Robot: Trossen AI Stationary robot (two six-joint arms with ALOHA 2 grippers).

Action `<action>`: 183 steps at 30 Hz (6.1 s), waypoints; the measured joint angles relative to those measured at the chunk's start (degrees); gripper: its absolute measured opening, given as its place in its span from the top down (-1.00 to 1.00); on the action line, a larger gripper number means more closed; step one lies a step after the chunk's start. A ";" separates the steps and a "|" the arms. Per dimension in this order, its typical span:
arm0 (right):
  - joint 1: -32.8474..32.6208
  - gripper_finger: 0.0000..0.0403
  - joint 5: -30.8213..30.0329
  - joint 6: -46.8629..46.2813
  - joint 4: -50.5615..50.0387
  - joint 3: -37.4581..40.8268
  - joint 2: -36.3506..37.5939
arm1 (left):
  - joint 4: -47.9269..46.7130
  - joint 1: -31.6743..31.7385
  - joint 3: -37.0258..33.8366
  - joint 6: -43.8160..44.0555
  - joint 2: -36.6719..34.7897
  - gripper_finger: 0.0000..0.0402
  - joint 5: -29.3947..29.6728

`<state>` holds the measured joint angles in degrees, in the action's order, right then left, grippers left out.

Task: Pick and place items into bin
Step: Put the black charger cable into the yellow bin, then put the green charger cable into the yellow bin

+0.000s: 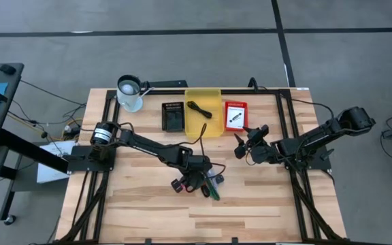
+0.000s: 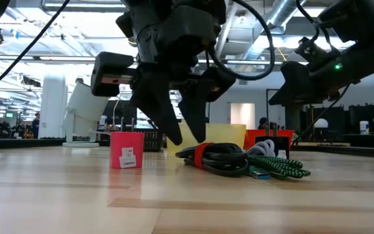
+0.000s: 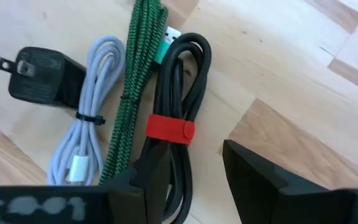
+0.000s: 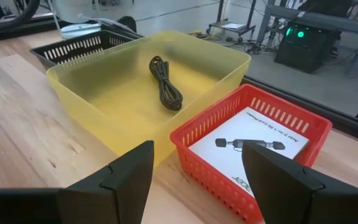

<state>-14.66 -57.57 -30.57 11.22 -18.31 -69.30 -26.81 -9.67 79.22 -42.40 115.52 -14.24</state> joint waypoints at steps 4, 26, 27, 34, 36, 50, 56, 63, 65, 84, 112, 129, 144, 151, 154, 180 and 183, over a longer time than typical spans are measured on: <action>0.00 -0.19 0.65 -0.11 -0.02 -0.01 0.00 | -0.15 0.02 0.00 -1.09 0.00 0.30 0.05; -0.37 -0.19 2.24 -2.01 -0.04 0.00 0.00 | 0.86 1.70 0.00 -1.35 1.97 0.40 -1.59; -0.39 -0.19 2.26 -2.01 -0.06 0.00 0.00 | 0.81 1.70 0.00 -1.35 1.97 0.45 -1.59; -0.37 -0.19 2.24 -2.03 -0.02 0.00 0.00 | 0.84 1.74 0.02 -1.37 1.88 0.93 -1.59; -0.37 -0.19 2.24 -2.03 -0.03 0.00 0.00 | 0.84 1.74 0.02 -1.35 1.86 0.93 -1.66; -0.37 -0.19 2.24 -2.03 -0.02 0.00 0.00 | -9.85 1.51 5.75 -0.32 1.68 0.99 1.41; -0.37 -0.19 2.24 -2.05 -0.02 0.00 0.00 | -20.69 1.33 14.07 -1.26 1.68 1.00 7.79; -0.37 -0.19 2.24 -2.27 -0.02 0.00 0.00 | -30.16 4.03 24.39 -5.68 1.68 1.00 20.32; -0.37 -0.19 2.36 -2.80 -0.04 0.00 0.00 | -31.60 5.58 26.81 -7.78 1.68 1.00 24.33; -0.37 -0.19 5.23 -3.52 -0.02 0.00 0.00 | -31.99 26.03 30.53 -23.77 1.68 0.95 40.18; -0.37 -0.19 6.67 -3.56 -0.02 0.00 0.00 | -32.44 18.38 25.79 -30.78 1.73 0.32 21.49; -0.37 -0.19 6.76 -3.98 -0.04 0.00 0.00 | -26.37 8.31 16.88 -24.30 1.81 0.25 17.06; -0.37 -0.19 7.65 -4.00 -0.02 0.00 0.00 | -21.48 3.80 16.15 -16.13 2.19 0.25 11.48; -0.37 -0.19 8.20 -4.07 0.29 0.00 -0.02 | -20.93 3.45 16.14 -15.96 5.44 0.25 11.73; -0.37 -0.19 8.22 -4.07 0.06 0.00 -0.02 | -20.43 3.27 16.46 -15.95 6.32 0.25 12.13; -0.37 -0.19 8.25 -4.04 -0.03 -0.02 -0.11 | -16.83 3.23 16.46 -15.25 6.49 0.25 12.09; -0.37 -0.19 8.27 -4.04 -0.02 -0.02 -0.11 | -17.00 3.23 16.46 -15.27 6.51 0.25 12.09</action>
<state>-15.03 -49.30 -34.61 11.20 -18.33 -69.41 -43.81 -6.44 95.68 -57.67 122.04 -2.15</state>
